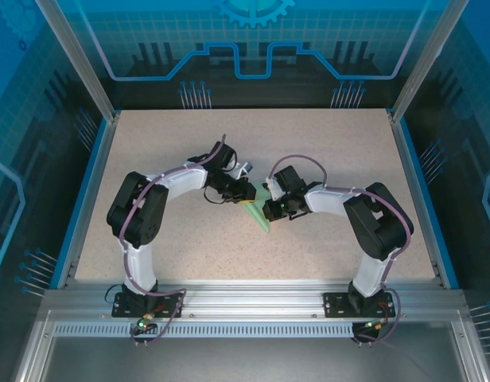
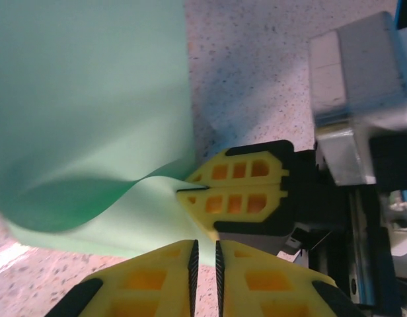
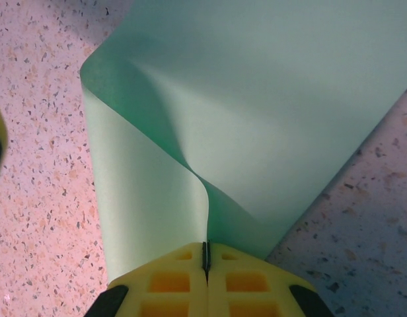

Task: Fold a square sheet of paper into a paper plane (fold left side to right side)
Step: Third fold the triangle at the center of the table.

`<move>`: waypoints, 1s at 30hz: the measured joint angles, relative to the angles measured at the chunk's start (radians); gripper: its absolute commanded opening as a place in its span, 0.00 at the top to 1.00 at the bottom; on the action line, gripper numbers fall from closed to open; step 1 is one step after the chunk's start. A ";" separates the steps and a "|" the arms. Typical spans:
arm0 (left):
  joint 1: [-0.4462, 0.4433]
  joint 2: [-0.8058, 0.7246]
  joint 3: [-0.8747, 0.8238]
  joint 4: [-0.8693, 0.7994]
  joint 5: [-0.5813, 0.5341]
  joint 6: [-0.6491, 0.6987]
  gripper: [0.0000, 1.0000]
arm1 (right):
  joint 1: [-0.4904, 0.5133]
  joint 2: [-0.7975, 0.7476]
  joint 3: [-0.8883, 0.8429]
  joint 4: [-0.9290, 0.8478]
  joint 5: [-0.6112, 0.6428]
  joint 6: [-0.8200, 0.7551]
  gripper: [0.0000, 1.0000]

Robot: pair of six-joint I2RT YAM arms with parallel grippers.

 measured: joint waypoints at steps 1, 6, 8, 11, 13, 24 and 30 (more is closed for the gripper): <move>-0.003 0.005 0.000 0.010 0.003 0.000 0.82 | 0.000 0.000 0.000 0.000 0.000 0.000 0.99; -0.005 0.035 -0.013 0.031 0.002 0.000 0.83 | 0.000 0.000 0.000 0.000 0.000 -0.001 0.99; -0.005 0.043 -0.025 0.032 0.002 0.000 0.83 | 0.000 0.000 0.000 0.000 0.000 -0.004 0.99; -0.005 0.045 -0.039 0.035 0.002 0.000 0.83 | 0.000 0.000 0.000 0.000 0.000 -0.006 0.99; -0.005 0.045 -0.045 0.043 0.002 0.000 0.83 | 0.000 0.000 0.000 0.000 0.000 -0.007 0.99; -0.005 0.063 -0.063 0.058 -0.015 0.000 0.83 | 0.000 0.000 0.000 -0.001 0.002 -0.007 0.99; -0.005 0.071 -0.071 0.057 -0.033 0.001 0.83 | 0.000 0.000 0.000 -0.001 0.003 -0.007 0.99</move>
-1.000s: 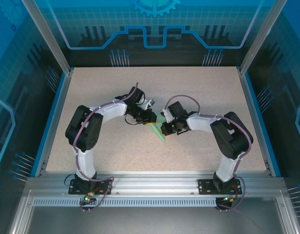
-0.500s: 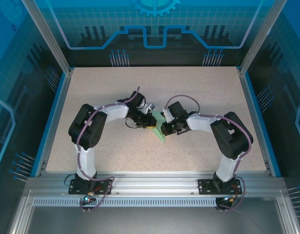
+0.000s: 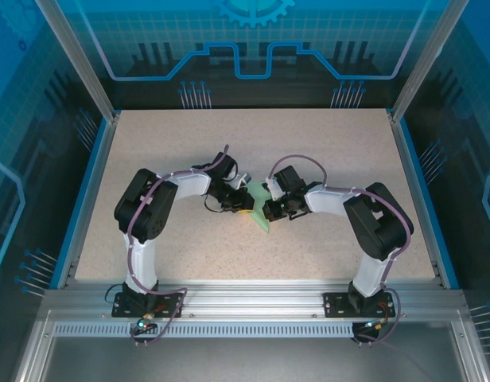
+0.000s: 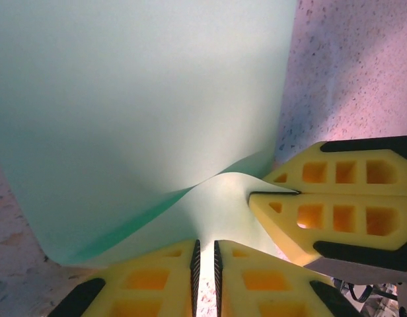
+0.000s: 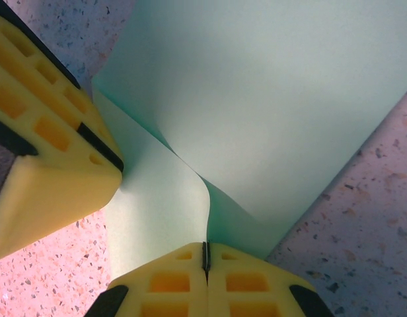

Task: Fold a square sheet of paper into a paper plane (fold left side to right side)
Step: Third fold the triangle at the center of the table.

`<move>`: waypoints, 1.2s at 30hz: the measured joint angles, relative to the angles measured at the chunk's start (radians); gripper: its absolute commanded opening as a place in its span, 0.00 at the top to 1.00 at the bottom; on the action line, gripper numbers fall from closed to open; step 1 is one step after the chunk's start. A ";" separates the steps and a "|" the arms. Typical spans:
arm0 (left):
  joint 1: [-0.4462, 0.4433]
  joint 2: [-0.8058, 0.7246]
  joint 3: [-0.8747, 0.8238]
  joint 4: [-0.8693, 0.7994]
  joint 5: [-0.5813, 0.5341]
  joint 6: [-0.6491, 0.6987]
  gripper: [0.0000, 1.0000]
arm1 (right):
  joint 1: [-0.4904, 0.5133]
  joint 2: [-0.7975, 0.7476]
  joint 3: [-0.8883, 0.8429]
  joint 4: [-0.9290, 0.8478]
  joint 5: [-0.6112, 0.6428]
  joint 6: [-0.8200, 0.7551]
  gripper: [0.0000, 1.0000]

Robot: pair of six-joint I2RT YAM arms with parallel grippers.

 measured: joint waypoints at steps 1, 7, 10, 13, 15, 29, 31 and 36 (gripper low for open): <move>0.000 0.002 0.000 0.000 -0.003 0.000 0.83 | 0.000 0.000 0.000 0.000 0.000 0.000 0.99; 0.000 0.005 -0.006 0.000 -0.018 0.002 0.83 | 0.000 0.000 0.000 -0.002 0.000 0.000 0.98; 0.000 0.010 -0.006 0.000 -0.019 0.002 0.83 | 0.000 0.000 0.003 -0.005 0.001 0.000 0.96; 0.000 0.015 -0.006 0.002 -0.020 0.003 0.83 | 0.000 0.000 0.005 -0.007 0.001 0.000 0.94; 0.000 0.017 -0.006 0.002 -0.020 0.003 0.83 | 0.000 0.000 0.006 -0.010 0.000 0.001 0.89; 0.001 0.021 -0.006 0.005 -0.022 0.003 0.83 | -0.057 -0.110 0.031 -0.134 0.007 0.070 0.67; 0.001 0.021 -0.006 0.005 -0.022 0.003 0.83 | -0.056 -0.150 0.038 -0.171 0.000 0.098 0.69; 0.001 0.021 -0.006 0.005 -0.022 0.003 0.83 | -0.014 -0.212 0.039 -0.227 -0.032 0.226 0.75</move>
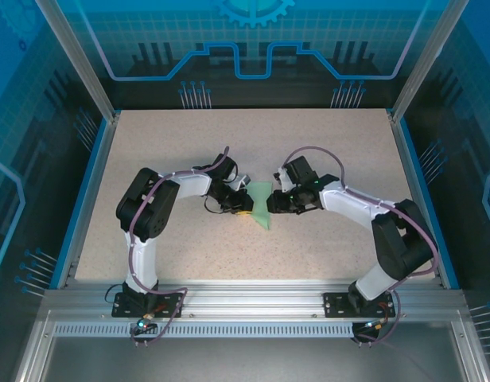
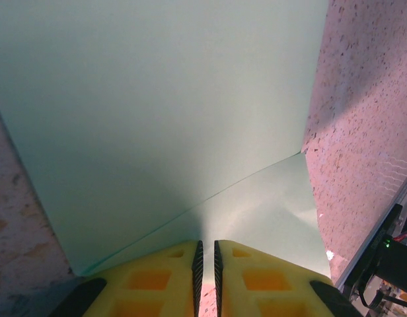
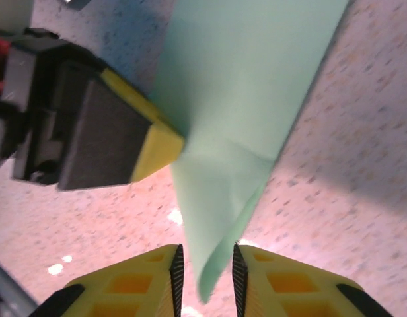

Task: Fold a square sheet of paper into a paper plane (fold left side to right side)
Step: Third fold the triangle at the center of the table.

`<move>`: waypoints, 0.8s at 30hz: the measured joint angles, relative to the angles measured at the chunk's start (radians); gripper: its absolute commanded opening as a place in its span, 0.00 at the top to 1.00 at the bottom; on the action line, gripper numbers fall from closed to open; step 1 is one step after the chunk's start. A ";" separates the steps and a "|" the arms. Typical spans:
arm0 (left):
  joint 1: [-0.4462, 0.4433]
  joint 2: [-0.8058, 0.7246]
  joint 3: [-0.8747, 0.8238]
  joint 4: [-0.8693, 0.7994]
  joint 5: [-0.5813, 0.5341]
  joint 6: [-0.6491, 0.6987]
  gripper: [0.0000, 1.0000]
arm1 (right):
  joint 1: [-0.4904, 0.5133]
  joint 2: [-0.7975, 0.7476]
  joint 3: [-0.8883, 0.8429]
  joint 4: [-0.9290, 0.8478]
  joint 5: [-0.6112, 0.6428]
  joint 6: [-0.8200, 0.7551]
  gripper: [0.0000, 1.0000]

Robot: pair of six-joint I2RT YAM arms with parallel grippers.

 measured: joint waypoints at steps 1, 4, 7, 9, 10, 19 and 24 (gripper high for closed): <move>0.000 0.000 0.000 0.000 0.000 0.000 0.83 | 0.020 0.000 0.000 -0.001 -0.006 0.030 0.76; 0.000 0.000 0.000 0.000 0.000 0.000 0.83 | 0.092 0.014 0.002 -0.005 -0.013 0.103 0.82; 0.000 0.000 0.000 0.000 0.000 0.000 0.83 | 0.133 0.069 0.026 -0.011 -0.012 0.149 0.88; 0.000 0.000 0.000 0.000 0.000 0.000 0.83 | 0.134 0.108 0.038 -0.004 -0.011 0.174 0.89; 0.000 0.000 0.000 0.000 0.000 0.000 0.83 | 0.132 0.125 0.042 -0.001 -0.008 0.185 0.89; 0.000 0.000 0.000 0.000 0.000 0.000 0.83 | 0.132 0.210 0.095 0.010 0.011 0.220 0.89; 0.000 0.000 0.000 0.000 0.000 0.000 0.83 | 0.132 0.231 0.097 0.015 0.028 0.227 0.89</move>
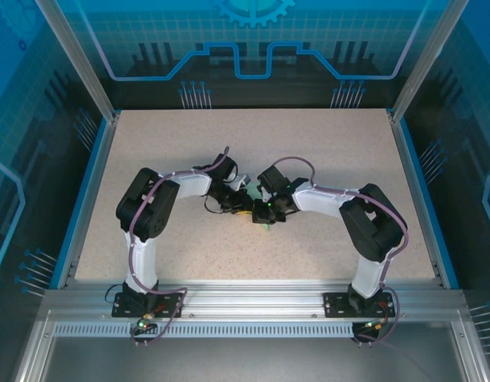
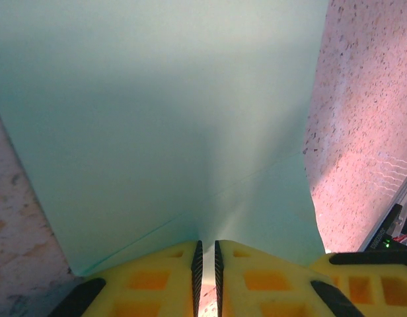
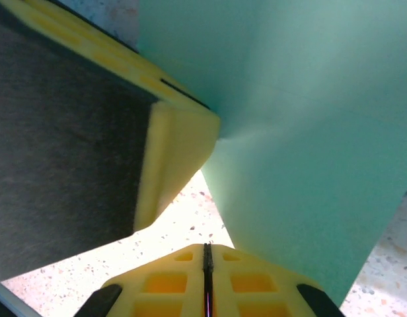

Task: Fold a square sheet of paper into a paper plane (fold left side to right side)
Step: Third fold the triangle at the center of the table.

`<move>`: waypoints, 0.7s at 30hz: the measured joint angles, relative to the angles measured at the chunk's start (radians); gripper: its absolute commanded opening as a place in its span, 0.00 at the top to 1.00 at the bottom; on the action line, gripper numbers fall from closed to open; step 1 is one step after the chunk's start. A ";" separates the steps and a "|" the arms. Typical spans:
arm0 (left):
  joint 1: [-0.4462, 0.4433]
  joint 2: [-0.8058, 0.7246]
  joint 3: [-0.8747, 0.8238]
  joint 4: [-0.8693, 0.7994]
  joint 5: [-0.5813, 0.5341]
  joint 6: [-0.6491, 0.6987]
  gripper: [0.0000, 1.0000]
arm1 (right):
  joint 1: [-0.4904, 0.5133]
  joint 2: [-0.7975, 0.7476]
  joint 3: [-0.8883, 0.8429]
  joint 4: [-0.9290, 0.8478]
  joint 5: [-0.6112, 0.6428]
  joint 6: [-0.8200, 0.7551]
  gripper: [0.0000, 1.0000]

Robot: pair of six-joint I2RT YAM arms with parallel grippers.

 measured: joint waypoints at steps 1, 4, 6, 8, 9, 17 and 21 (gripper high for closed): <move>0.000 0.000 0.000 0.000 0.000 0.000 0.82 | 0.000 0.006 0.000 0.000 0.005 0.001 0.89; 0.000 0.000 0.000 0.000 0.000 0.000 0.82 | 0.000 0.022 0.000 0.000 0.010 0.009 0.90; 0.000 0.000 0.000 0.000 0.000 0.000 0.83 | 0.000 0.024 0.000 -0.001 0.013 0.012 0.90; 0.000 0.001 0.000 0.000 0.000 0.000 0.83 | 0.000 0.024 0.000 -0.002 0.017 0.013 0.90; 0.000 0.001 0.000 0.000 0.000 0.000 0.83 | 0.000 0.024 0.000 -0.002 0.019 0.015 0.90; 0.000 0.001 0.000 0.000 0.000 0.000 0.83 | 0.000 0.024 -0.004 -0.004 0.026 0.026 0.90; 0.000 0.002 0.002 -0.002 0.000 0.000 0.82 | 0.000 0.024 -0.010 -0.007 0.028 0.034 0.89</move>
